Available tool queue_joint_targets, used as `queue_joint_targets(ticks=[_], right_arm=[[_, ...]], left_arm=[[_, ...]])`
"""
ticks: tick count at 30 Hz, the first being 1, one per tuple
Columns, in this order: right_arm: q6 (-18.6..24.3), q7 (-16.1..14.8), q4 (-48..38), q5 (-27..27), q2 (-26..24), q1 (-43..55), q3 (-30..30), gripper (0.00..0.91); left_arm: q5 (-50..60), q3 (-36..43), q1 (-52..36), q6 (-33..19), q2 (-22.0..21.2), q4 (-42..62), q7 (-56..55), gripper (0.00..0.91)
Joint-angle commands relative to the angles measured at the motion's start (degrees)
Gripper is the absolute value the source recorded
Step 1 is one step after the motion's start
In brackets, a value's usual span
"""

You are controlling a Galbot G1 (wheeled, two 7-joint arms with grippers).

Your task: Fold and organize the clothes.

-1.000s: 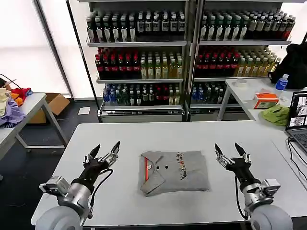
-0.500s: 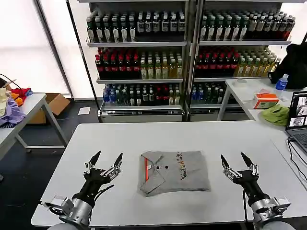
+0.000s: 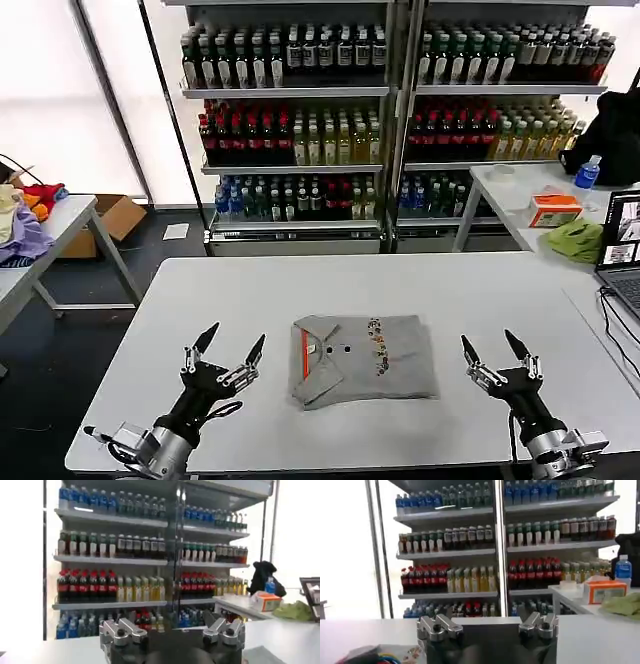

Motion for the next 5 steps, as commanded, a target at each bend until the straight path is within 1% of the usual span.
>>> queue_joint_targets(ticks=[1, 5], right_arm=[[-0.91, -1.75, -0.49, -0.29, 2.72, -0.96, 2.45, 0.907], [-0.74, -1.99, -0.86, -0.50, 2.24, -1.85, 2.04, 0.907]], left_arm=[[3.65, -1.78, 0.67, -1.65, -0.95, 0.48, 4.22, 0.907], [3.75, -2.13, 1.65, -1.65, -1.18, 0.02, 4.71, 0.907]])
